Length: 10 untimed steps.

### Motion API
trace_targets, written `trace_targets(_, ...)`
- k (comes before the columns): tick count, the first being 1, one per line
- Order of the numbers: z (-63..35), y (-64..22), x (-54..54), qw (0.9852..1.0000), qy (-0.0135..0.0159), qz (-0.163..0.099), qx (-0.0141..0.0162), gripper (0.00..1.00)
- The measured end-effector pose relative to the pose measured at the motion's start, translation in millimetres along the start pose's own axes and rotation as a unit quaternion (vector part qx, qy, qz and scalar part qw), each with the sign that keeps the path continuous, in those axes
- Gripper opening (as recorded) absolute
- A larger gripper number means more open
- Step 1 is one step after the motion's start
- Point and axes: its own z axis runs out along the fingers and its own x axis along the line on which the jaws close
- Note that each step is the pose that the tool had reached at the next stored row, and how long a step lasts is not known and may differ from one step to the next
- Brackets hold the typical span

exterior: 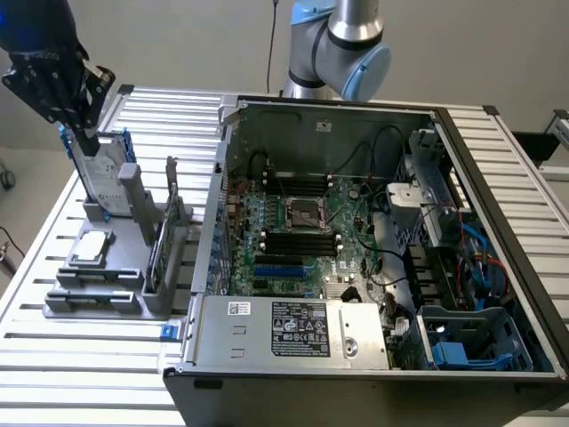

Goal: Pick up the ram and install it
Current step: 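Reach for the ram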

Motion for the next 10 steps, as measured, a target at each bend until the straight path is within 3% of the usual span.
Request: trace_targets(10,8.4,-10.3,21.7,1.0000,0.0043,0.000,0.0005,0.11)
